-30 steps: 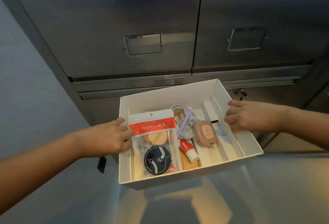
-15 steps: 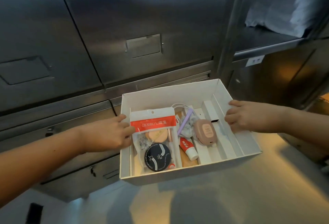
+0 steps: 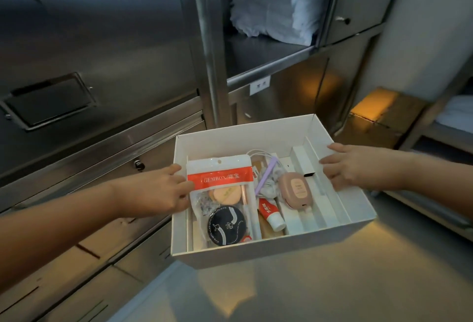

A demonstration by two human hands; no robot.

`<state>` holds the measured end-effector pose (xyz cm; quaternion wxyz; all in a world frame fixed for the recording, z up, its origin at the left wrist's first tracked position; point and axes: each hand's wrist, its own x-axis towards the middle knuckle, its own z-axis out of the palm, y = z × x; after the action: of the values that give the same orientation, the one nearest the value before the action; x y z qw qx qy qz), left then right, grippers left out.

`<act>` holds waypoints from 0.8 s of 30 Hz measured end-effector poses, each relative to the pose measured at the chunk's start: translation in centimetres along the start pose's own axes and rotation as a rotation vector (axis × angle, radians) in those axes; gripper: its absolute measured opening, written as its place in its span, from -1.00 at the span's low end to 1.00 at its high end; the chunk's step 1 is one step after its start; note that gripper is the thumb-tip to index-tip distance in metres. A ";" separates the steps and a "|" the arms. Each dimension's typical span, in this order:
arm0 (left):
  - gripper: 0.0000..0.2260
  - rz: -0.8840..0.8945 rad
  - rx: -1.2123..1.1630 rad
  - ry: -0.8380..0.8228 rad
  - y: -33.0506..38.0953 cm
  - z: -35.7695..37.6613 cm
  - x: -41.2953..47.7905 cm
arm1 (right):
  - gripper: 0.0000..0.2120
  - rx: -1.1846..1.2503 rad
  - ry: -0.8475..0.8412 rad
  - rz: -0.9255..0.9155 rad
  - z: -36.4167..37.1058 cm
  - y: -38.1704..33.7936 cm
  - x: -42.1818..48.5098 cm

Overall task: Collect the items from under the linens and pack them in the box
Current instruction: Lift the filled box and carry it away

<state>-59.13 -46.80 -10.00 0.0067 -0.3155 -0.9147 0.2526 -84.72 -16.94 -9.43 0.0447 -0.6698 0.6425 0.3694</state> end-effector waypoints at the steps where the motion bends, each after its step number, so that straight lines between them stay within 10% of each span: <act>1: -0.72 0.024 0.003 0.007 -0.6 0.1 1.2 | -0.66 0.007 -0.006 0.018 0.9 0.3 -0.6; 24: -0.73 0.489 0.103 0.358 -19.7 7.0 30.5 | -0.72 0.234 -0.247 0.464 13.1 12.1 -6.4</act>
<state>-96.07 -45.55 -11.36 0.1227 -0.5648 -0.7821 0.2330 -100.63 -6.73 -10.34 0.1137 -0.4453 0.8065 0.3718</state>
